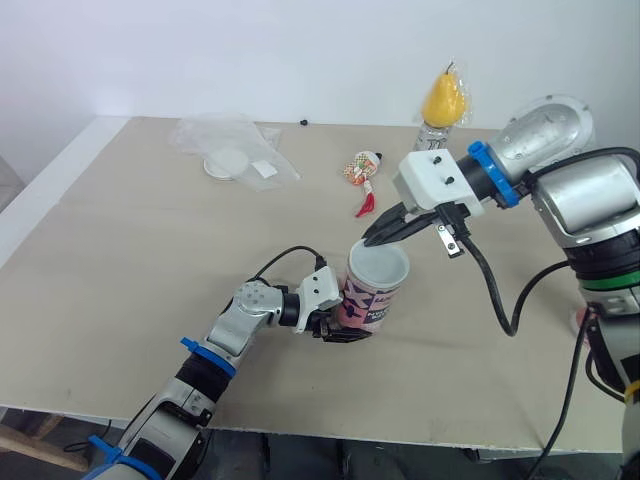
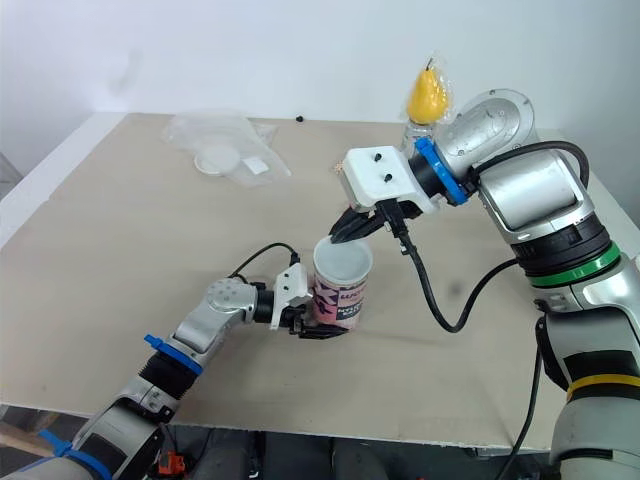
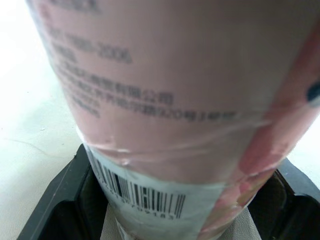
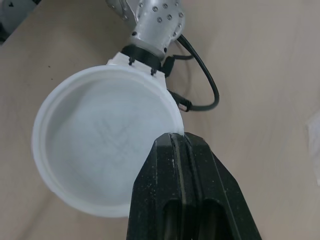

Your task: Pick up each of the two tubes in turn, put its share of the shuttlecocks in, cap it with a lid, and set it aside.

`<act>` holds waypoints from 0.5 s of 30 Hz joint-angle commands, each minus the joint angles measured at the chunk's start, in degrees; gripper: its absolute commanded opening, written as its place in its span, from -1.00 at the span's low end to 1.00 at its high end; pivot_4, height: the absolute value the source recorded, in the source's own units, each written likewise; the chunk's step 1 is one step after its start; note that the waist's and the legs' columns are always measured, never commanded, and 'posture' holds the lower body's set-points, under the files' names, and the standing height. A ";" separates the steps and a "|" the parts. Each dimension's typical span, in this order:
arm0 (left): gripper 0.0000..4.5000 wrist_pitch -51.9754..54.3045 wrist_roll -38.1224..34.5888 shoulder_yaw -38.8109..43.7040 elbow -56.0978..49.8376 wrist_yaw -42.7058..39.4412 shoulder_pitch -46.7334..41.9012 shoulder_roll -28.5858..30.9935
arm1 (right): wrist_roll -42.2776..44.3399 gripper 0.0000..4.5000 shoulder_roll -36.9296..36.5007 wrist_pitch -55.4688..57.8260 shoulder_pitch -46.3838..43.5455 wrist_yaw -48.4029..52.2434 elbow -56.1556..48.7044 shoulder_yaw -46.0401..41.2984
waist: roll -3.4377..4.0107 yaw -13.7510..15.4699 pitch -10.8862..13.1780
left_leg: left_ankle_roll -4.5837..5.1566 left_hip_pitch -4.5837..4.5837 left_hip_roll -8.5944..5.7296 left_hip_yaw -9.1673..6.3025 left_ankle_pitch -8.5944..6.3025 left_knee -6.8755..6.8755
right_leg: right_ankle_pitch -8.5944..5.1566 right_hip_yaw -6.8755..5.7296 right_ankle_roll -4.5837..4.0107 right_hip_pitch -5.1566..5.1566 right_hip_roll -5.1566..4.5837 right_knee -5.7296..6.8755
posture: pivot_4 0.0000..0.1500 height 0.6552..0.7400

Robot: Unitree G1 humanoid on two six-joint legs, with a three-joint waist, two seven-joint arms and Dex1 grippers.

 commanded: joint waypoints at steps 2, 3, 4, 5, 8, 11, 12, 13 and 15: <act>0.45 1.76 2.05 -0.97 2.24 1.08 0.76 0.43 | 0.26 -0.97 -0.06 -0.70 -1.18 2.18 -2.04 -0.85 | 0.00 0.00 0.00 | 0.00 0.00 0.00 -0.01 0.00 0.00 | 0.00 -0.01 0.00 0.00 0.00 0.00 | 1.00 1.00; 0.45 1.77 2.05 -0.98 2.25 1.08 0.75 0.41 | 0.23 -0.97 -0.06 -0.77 -1.14 2.18 -2.12 -0.82 | 0.00 0.00 0.00 | 0.00 0.00 0.00 -0.01 0.00 0.00 | 0.00 -0.01 0.00 0.00 0.00 0.00 | 1.00 1.00; 0.45 1.79 2.05 -0.98 2.19 1.05 0.78 0.45 | 0.11 -0.97 -0.05 -0.94 -1.15 2.18 -2.12 -0.79 | 0.00 0.00 0.00 | 0.00 0.00 0.00 -0.01 0.00 0.00 | 0.00 -0.01 0.00 0.00 0.00 0.00 | 1.00 1.00; 0.45 1.80 2.05 -0.99 2.18 1.04 0.79 0.46 | 0.02 -0.97 -0.07 -1.07 -1.13 2.18 -2.10 -0.77 | 0.00 0.00 0.00 | 0.00 0.00 0.00 -0.01 0.00 0.00 | 0.00 -0.01 0.00 0.00 0.00 0.00 | 1.00 1.00; 0.45 1.83 2.01 -0.97 2.09 0.93 0.91 0.61 | -0.50 -0.97 -0.61 -2.04 -1.23 2.18 -1.74 -0.35 | 0.00 0.00 0.00 | 0.00 0.00 0.00 0.00 0.00 0.00 | 0.00 -0.01 0.00 0.00 0.00 0.00 | 1.00 1.00; 0.45 1.94 2.00 -0.99 2.03 0.92 0.97 0.63 | -0.43 -0.97 -0.83 -2.37 -1.13 2.18 -1.65 -0.21 | 0.00 0.00 0.00 | 0.00 0.00 0.00 -0.01 0.00 0.00 | 0.00 -0.01 0.00 0.00 0.00 0.00 | 1.00 1.00; 0.45 1.96 1.98 -0.99 1.98 0.90 1.00 0.64 | -0.39 -0.97 -0.90 -2.45 -1.05 2.18 -1.68 -0.14 | 0.00 0.01 0.00 | 0.00 0.00 0.00 -0.01 0.00 0.00 | 0.00 -0.01 0.00 0.00 0.00 0.00 | 1.00 1.00; 0.45 2.00 1.97 -1.00 1.95 0.89 1.02 0.64 | -0.40 -0.97 -0.98 -2.59 -0.93 2.18 -1.73 -0.07 | 0.00 0.00 0.00 | 0.00 0.00 0.00 0.00 0.00 0.00 | 0.00 -0.01 0.00 0.00 0.00 0.00 | 1.00 1.00; 0.45 2.03 1.95 -0.98 1.93 0.87 1.06 0.68 | -0.09 -0.97 -1.22 -2.28 -0.73 2.18 -1.87 0.20 | 0.00 0.00 0.00 | 0.00 0.00 0.00 -0.01 0.00 0.00 | 0.00 -0.01 0.00 0.00 0.00 0.00 | 1.00 1.00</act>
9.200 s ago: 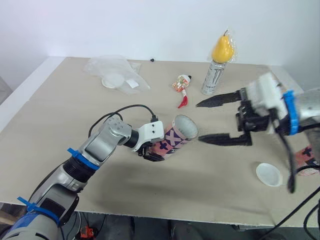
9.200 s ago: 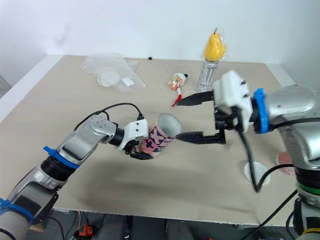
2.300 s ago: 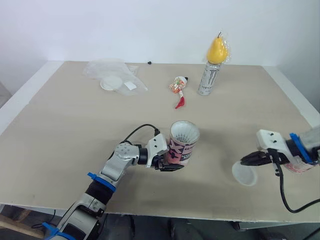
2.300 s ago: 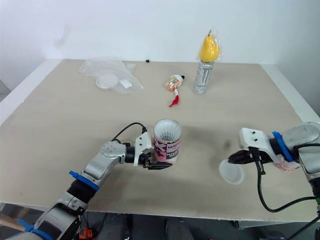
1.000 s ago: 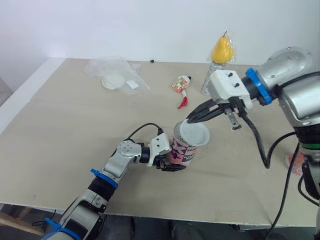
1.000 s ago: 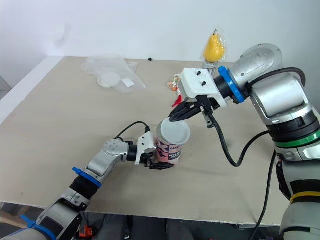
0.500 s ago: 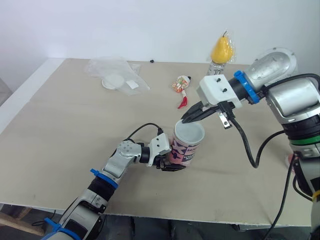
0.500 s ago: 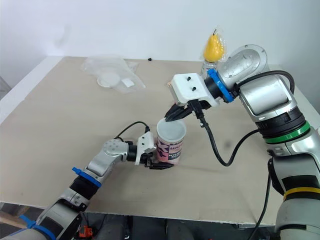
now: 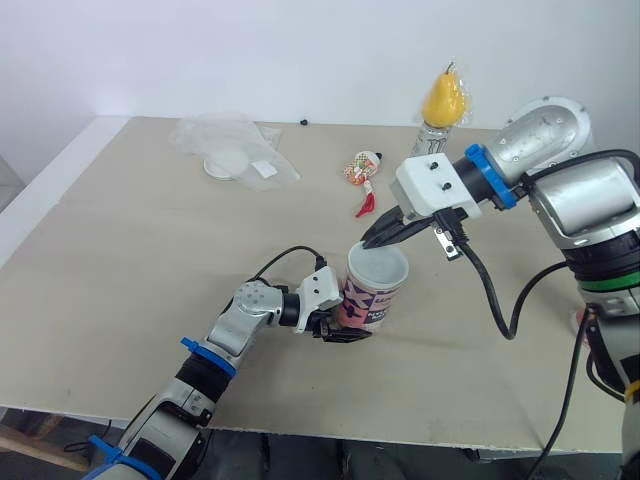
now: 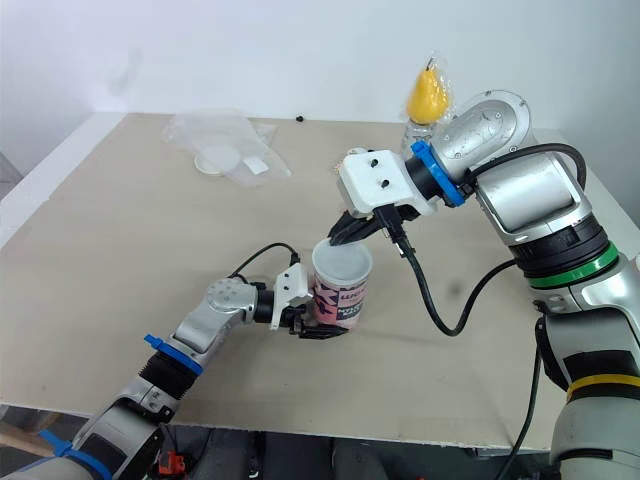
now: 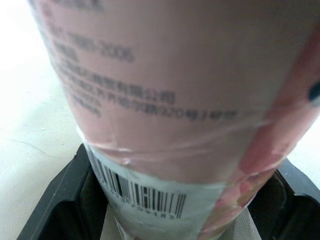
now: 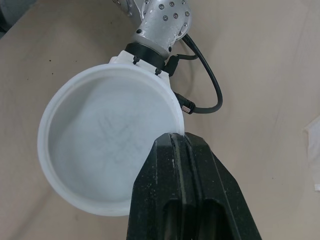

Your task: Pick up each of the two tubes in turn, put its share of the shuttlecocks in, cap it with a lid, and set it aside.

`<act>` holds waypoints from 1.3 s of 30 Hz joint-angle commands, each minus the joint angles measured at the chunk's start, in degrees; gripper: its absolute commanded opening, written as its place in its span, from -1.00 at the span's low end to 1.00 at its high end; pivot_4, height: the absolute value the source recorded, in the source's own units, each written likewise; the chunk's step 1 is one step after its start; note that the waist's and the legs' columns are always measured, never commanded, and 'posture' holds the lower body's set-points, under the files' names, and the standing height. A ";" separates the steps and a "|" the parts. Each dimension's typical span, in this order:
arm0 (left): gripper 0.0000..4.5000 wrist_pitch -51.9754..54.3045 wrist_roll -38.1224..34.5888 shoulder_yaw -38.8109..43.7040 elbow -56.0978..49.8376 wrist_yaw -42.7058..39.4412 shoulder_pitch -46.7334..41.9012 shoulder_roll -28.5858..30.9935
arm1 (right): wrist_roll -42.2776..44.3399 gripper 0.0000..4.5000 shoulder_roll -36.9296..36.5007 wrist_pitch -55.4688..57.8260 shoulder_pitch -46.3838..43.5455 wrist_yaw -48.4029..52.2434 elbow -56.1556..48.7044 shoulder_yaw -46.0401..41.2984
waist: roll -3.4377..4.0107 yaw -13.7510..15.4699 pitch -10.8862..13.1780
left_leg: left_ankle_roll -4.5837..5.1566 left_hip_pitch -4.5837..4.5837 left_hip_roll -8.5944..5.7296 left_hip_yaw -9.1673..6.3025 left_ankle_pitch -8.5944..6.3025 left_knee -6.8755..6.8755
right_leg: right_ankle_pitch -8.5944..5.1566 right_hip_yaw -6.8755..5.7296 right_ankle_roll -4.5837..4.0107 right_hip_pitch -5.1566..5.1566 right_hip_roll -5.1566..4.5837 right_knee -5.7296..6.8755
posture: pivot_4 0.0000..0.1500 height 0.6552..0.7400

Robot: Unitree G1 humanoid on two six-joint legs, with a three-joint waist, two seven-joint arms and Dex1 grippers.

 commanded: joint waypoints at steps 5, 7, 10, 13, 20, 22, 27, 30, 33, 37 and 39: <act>0.45 1.96 1.93 -0.89 2.00 0.84 1.13 0.82 | 0.90 -0.36 -1.78 0.52 -0.57 2.18 -1.18 0.23 | 0.00 0.00 0.00 | 0.00 0.00 0.00 0.00 0.00 0.00 | 0.00 0.01 0.00 0.00 0.00 0.00 | 1.00 1.00; 0.45 2.05 1.87 -0.86 1.90 0.83 1.19 0.82 | 0.77 -0.04 -1.74 0.23 -0.45 2.18 -0.99 -0.33 | 0.00 -0.01 0.00 | 0.00 0.00 0.00 0.01 0.00 0.00 | 0.00 0.01 0.00 0.00 0.00 0.00 | 1.00 1.00; 0.45 2.23 1.73 -0.76 1.77 0.80 1.22 0.78 | 1.21 0.35 -1.57 1.36 -0.42 2.18 -0.78 -1.57 | 0.00 -0.01 0.00 | 0.00 0.00 0.01 0.00 0.00 0.00 | 0.00 0.00 0.00 -0.01 0.00 0.00 | 1.00 1.00; 0.45 2.27 1.75 -0.64 1.81 0.80 1.21 0.78 | 3.67 0.35 -0.93 6.13 -0.56 1.25 -0.12 -5.46 | 0.00 -0.01 0.00 | 0.00 0.00 0.01 0.01 0.00 0.00 | 0.00 0.01 0.00 0.00 0.00 0.00 | 1.00 1.00; 0.45 2.32 1.73 -0.41 1.70 0.74 1.17 1.02 | 13.90 0.35 0.36 23.93 0.43 -5.58 -1.69 -17.33 | -0.01 0.00 0.00 | 0.00 -0.07 0.02 -0.01 0.00 -0.01 | 0.03 -0.01 -0.05 0.14 0.00 0.00 | 1.00 1.00; 0.45 2.39 1.65 -0.32 1.76 0.72 1.02 1.00 | 17.47 0.35 0.00 28.70 3.10 -7.33 -4.88 -20.51 | -0.02 0.01 0.00 | 0.00 -0.08 0.02 -0.02 0.00 -0.01 | 0.03 -0.02 -0.05 0.14 0.00 0.00 | 1.00 1.00; 0.45 2.47 1.52 -0.37 1.78 0.53 0.81 0.86 | 23.21 -0.16 -0.32 35.06 13.23 -12.40 -14.68 -25.67 | -0.05 0.00 -0.03 | 0.01 -0.11 0.03 -0.09 0.00 -0.02 | 0.02 -0.09 -0.04 0.18 0.02 -0.04 | 1.00 1.00; 0.45 2.46 1.47 -0.38 1.86 0.36 0.63 0.79 | 24.27 -0.80 0.07 36.73 16.18 -15.60 -16.64 -26.74 | -0.05 -0.05 -0.03 | 0.02 -0.13 0.02 -0.04 0.01 -0.03 | 0.05 -0.04 0.01 0.14 0.02 -0.02 | 1.00 1.00; 0.45 2.24 1.54 -0.41 2.10 0.31 0.39 0.74 | 23.94 -0.99 0.34 36.91 19.13 -18.04 -18.26 -26.22 | -0.09 -0.04 -0.04 | 0.04 -0.13 0.03 -0.05 0.02 -0.02 | 0.07 -0.06 0.02 0.13 0.02 -0.03 | 1.00 1.00; 0.45 2.34 1.58 -0.45 2.12 0.39 0.26 0.63 | 22.23 -0.99 0.35 35.93 20.53 -19.25 -19.37 -24.10 | -0.09 -0.04 -0.04 | 0.04 -0.13 0.02 -0.04 0.02 -0.02 | 0.07 -0.04 0.02 0.13 0.02 -0.05 | 1.00 1.00; 0.45 2.42 1.65 -0.52 1.92 0.47 0.41 0.65 | 21.21 -0.99 0.13 35.53 21.25 -19.18 -20.08 -22.25 | -0.09 -0.04 -0.04 | 0.04 -0.14 0.02 -0.03 0.02 -0.02 | 0.07 -0.03 0.02 0.12 0.02 -0.05 | 1.00 1.00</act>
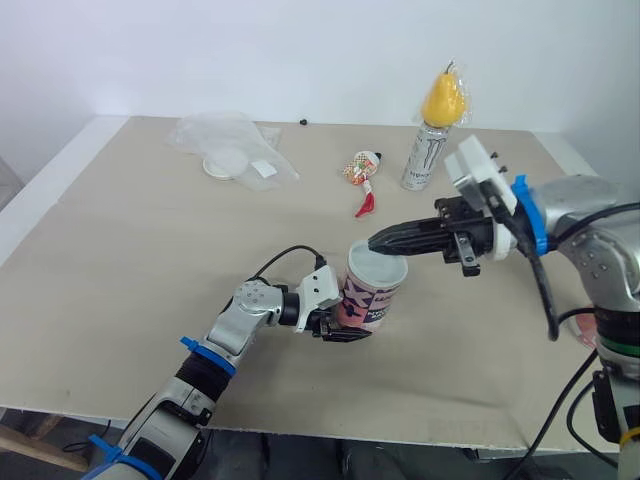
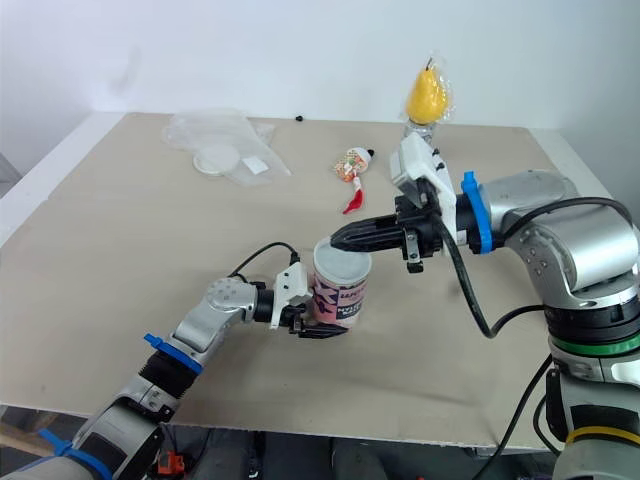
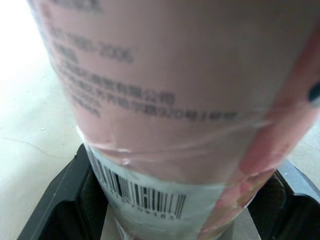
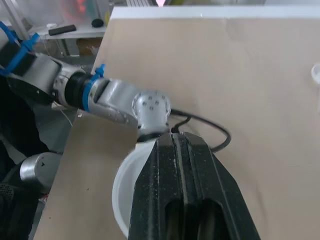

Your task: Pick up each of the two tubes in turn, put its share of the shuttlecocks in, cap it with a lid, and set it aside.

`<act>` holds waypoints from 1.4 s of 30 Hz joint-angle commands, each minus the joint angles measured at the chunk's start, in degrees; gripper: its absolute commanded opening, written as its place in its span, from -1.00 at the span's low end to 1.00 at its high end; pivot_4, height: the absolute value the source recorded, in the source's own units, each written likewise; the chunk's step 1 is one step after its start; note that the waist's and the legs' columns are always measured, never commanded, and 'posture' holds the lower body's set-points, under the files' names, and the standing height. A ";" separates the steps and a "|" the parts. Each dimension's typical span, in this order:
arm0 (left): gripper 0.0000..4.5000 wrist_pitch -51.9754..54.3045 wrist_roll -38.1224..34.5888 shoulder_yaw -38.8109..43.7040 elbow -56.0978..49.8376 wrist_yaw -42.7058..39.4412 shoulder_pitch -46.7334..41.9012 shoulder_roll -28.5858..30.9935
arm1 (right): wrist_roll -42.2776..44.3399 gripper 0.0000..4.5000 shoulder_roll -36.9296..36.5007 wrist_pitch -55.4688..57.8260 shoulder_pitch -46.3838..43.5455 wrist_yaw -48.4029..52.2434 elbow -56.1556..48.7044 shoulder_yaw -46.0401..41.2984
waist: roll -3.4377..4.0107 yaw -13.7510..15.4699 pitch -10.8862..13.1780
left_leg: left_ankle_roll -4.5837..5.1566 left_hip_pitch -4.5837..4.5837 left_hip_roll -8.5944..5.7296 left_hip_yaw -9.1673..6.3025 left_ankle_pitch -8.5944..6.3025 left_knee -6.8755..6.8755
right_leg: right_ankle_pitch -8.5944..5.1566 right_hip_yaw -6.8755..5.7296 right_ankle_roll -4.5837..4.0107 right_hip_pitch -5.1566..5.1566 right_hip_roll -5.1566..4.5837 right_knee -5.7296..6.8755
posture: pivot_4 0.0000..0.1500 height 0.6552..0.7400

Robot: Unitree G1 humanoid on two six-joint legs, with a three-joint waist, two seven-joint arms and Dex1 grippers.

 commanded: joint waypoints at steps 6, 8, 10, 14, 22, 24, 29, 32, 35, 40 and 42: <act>0.45 2.16 1.70 -0.75 1.83 0.83 0.71 0.75 | -5.93 -0.99 -1.43 -4.31 1.94 0.69 -2.31 6.47 | -0.01 -0.02 -0.01 | 0.00 -0.01 0.00 0.00 0.00 0.00 | -0.01 -0.01 0.00 0.00 -0.01 -0.03 | 1.00 1.00; 0.45 2.21 1.64 -0.65 1.72 0.86 0.74 0.80 | -7.47 -0.99 -1.58 -5.25 1.86 1.05 -1.83 7.86 | -0.04 -0.03 -0.02 | 0.00 0.01 0.01 0.00 0.00 0.00 | 0.00 -0.02 0.00 0.01 0.00 -0.03 | 1.00 1.00; 0.45 2.17 1.66 -0.59 1.75 0.95 0.73 0.83 | -9.63 -0.99 -2.01 -6.74 1.79 1.86 -1.43 9.91 | -0.05 -0.07 -0.03 | -0.01 0.09 0.03 -0.02 0.00 0.00 | -0.01 -0.04 0.00 -0.07 0.01 -0.03 | 1.00 1.00; 0.45 2.32 1.55 -0.56 1.36 1.26 0.66 0.70 | -12.47 -0.99 -2.03 -6.38 1.29 2.43 0.32 13.21 | -0.25 -0.11 -0.21 | -0.02 0.17 0.06 -0.01 -0.01 0.00 | -0.01 -0.04 -0.01 -0.10 0.01 -0.03 | 1.00 1.00; 0.45 2.10 1.48 -0.74 0.72 1.46 0.63 0.65 | -10.65 -0.99 -0.69 2.06 -1.23 2.26 2.20 15.28 | -0.44 -0.11 -0.37 | -0.04 0.24 0.11 0.02 -0.03 0.00 | 0.02 -0.04 -0.05 -0.09 0.01 -0.04 | 1.00 1.00; 0.45 2.06 1.40 -0.67 0.62 1.59 0.47 0.51 | -9.79 -0.99 -0.64 4.31 -1.45 3.03 1.59 15.90 | -0.46 -0.11 -0.39 | -0.05 0.25 0.12 0.03 -0.03 0.00 | 0.02 -0.04 -0.06 -0.09 0.01 -0.04 | 1.00 1.00; 0.45 1.67 1.32 -0.43 0.74 1.82 0.29 0.42 | -6.08 -0.99 0.99 8.02 -1.28 1.97 1.01 11.95 | -0.54 -0.11 -0.46 | -0.10 0.25 0.13 0.06 -0.07 -0.02 | 0.02 -0.04 -0.08 -0.09 -0.02 -0.07 | 1.00 1.00; 0.45 1.44 1.32 -0.33 0.59 1.72 0.41 0.71 | -2.32 -0.99 1.12 9.95 -1.43 1.47 1.38 6.23 | -0.56 -0.08 -0.45 | -0.11 0.24 0.13 0.06 -0.07 -0.02 | 0.02 -0.05 -0.08 -0.10 -0.02 -0.07 | 1.00 1.00; 0.45 1.32 1.30 -0.17 0.40 1.60 0.52 1.11 | 2.16 -0.99 1.00 11.74 -1.52 -0.48 2.86 -2.29 | -0.57 -0.05 -0.43 | -0.06 0.12 0.12 0.08 -0.05 -0.03 | 0.02 -0.04 -0.08 -0.15 -0.04 -0.07 | 1.00 1.00; 0.45 1.13 1.32 0.09 0.34 1.61 0.43 1.54 | 6.53 -0.99 0.09 11.14 2.42 -3.76 4.06 -14.42 | -0.56 0.03 -0.42 | 0.01 -0.35 0.09 0.11 0.00 -0.02 | 0.08 -0.03 -0.04 -0.37 -0.05 -0.06 | 1.00 1.00; 0.45 0.81 1.34 0.31 0.52 1.74 0.17 1.60 | 6.74 -0.99 0.47 9.05 7.29 -6.10 3.03 -19.91 | -0.57 0.06 -0.42 | 0.01 -0.42 0.09 0.00 0.00 -0.02 | 0.06 -0.09 -0.03 -0.36 0.01 -0.08 | 1.00 1.00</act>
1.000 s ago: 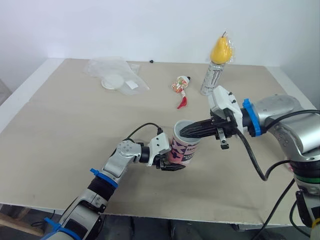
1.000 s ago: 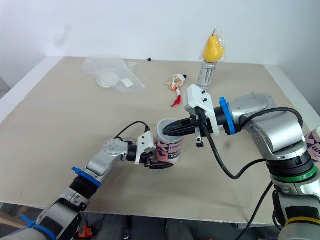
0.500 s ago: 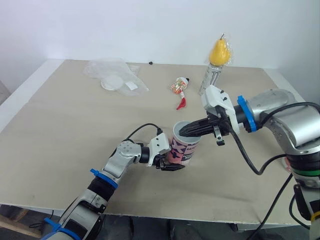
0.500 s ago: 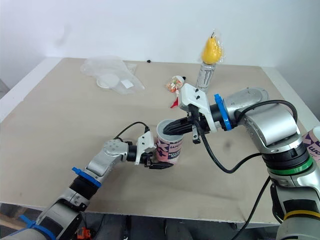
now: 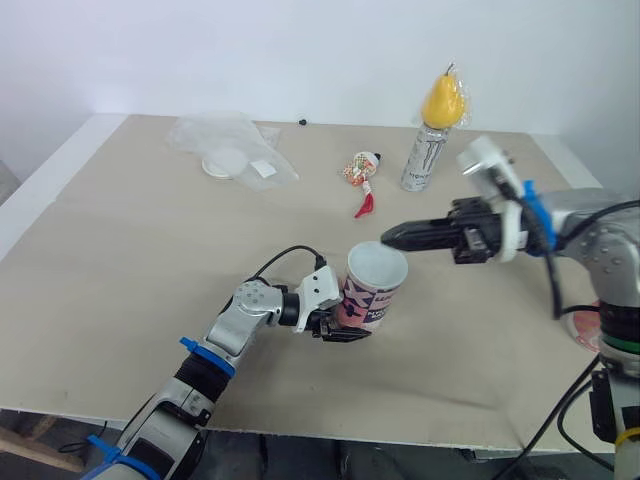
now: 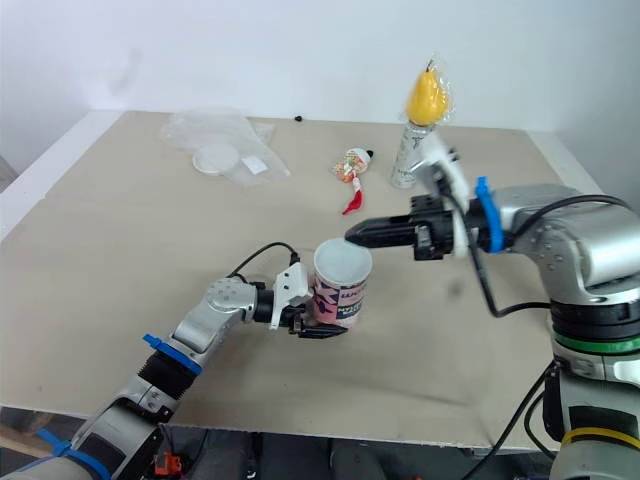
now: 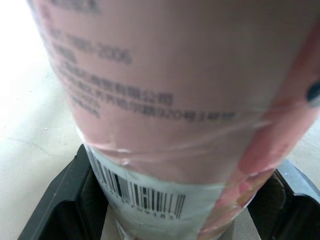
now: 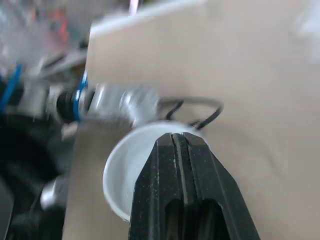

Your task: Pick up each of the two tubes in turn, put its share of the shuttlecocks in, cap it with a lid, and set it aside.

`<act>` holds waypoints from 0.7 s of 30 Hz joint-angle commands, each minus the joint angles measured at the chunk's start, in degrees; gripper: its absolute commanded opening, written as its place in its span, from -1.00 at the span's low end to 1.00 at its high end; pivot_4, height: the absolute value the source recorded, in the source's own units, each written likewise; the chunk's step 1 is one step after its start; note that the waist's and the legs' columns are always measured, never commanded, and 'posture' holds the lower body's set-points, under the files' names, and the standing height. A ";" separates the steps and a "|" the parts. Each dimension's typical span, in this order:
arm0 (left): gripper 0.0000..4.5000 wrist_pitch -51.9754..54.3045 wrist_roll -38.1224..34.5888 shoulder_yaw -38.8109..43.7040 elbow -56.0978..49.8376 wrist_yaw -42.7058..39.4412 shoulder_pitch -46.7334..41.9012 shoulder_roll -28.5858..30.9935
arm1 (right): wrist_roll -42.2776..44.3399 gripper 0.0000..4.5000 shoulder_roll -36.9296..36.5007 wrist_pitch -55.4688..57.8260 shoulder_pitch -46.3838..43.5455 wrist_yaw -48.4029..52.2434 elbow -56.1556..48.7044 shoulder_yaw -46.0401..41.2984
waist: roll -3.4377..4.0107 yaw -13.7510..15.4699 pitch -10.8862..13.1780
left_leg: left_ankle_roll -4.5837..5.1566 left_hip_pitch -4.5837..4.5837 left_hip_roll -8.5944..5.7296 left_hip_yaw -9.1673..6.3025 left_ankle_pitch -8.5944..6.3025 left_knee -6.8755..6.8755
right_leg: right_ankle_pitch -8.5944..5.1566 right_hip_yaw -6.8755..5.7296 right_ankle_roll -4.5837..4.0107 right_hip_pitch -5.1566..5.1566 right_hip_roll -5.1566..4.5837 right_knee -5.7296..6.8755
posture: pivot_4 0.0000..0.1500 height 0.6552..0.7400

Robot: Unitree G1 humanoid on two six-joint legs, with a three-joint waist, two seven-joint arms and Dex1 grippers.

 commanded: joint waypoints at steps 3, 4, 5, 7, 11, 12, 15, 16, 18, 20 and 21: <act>0.45 -0.15 1.29 0.85 1.71 1.09 -0.52 1.32 | 3.37 -0.99 2.27 -4.15 12.34 -6.03 -4.86 -14.83 | -0.10 0.06 0.02 | 0.01 -0.01 0.00 -0.17 0.01 0.05 | -0.04 -0.03 0.04 0.10 0.12 -0.01 | 1.00 1.00; 0.45 -0.35 1.18 0.87 1.77 1.01 -0.64 1.38 | 4.01 -0.99 2.94 -4.92 14.43 -6.68 -6.15 -15.87 | -0.02 0.04 0.05 | 0.01 -0.04 0.00 -0.20 0.01 0.04 | -0.04 -0.03 0.05 0.10 0.15 -0.02 | 1.00 1.00; 0.45 -0.58 1.03 0.96 1.79 0.95 -0.75 1.43 | 4.43 -0.99 3.87 -5.87 15.69 -7.83 -7.12 -16.45 | 0.15 -0.16 0.06 | 0.01 -0.05 0.00 -0.17 0.01 0.04 | -0.02 0.00 0.07 0.09 0.14 -0.02 | 1.00 1.00; 0.45 -0.17 -0.29 1.63 1.51 0.12 -0.99 1.38 | 4.67 -0.99 5.25 -6.73 20.05 -9.93 -9.55 -17.05 | 0.29 -0.33 0.11 | 0.02 0.01 0.00 -0.10 0.01 0.05 | 0.07 0.09 0.10 0.05 0.14 0.00 | 1.00 1.00; 1.00 -1.46 -1.78 2.62 1.59 -1.08 -1.67 1.34 | -1.30 -0.39 5.58 -16.46 33.10 -6.52 -14.97 -12.21 | 0.27 -0.18 0.13 | 0.08 -0.02 0.01 -0.27 0.07 0.04 | 0.10 0.04 0.08 0.04 0.27 0.02 | 1.00 1.00; 1.00 -1.86 -1.82 2.76 1.68 -1.19 -1.80 1.30 | -2.07 -0.16 5.69 -18.14 34.82 -6.26 -15.45 -10.97 | 0.26 -0.19 0.14 | 0.08 -0.03 0.00 -0.26 0.06 0.04 | 0.08 0.04 0.08 0.05 0.27 0.02 | 1.00 1.00; 1.00 -2.20 -2.14 3.24 1.74 -1.66 -2.21 1.09 | -4.31 0.38 6.95 -22.55 38.45 -6.24 -15.93 -6.86 | 0.32 -0.26 0.20 | 0.07 -0.08 -0.02 -0.13 0.06 0.05 | 0.08 0.15 0.10 -0.02 0.21 0.00 | 1.00 1.00; 1.00 -2.35 -2.23 3.30 1.71 -1.89 -2.27 1.07 | -5.31 0.58 7.34 -24.32 39.00 -6.14 -15.53 -5.66 | 0.32 -0.26 0.21 | 0.07 -0.11 -0.02 -0.15 0.06 0.05 | 0.07 0.14 0.10 -0.04 0.21 0.00 | 1.00 1.00; 1.00 -2.93 -2.52 3.49 1.47 -2.48 -2.30 1.06 | -8.14 0.97 7.80 -28.40 39.75 -5.56 -13.52 -2.95 | 0.31 -0.23 0.22 | 0.07 -0.12 -0.02 -0.17 0.06 0.05 | 0.07 0.12 0.10 -0.05 0.22 0.00 | 1.00 1.00; 1.00 -3.80 -2.73 3.74 0.73 -3.24 -2.07 1.40 | -11.42 0.97 8.51 -33.29 39.99 -4.74 -10.07 -0.07 | 0.30 -0.19 0.23 | 0.07 -0.12 -0.02 -0.20 0.06 0.05 | 0.07 0.09 0.09 -0.05 0.23 0.00 | 1.00 1.00; 1.00 -4.37 -2.71 3.84 0.26 -3.58 -1.88 1.70 | -12.62 0.97 8.79 -35.66 39.86 -4.21 -8.45 1.11 | 0.28 -0.18 0.24 | 0.07 -0.13 -0.02 -0.21 0.06 0.05 | 0.06 0.09 0.09 -0.05 0.23 0.00 | 1.00 1.00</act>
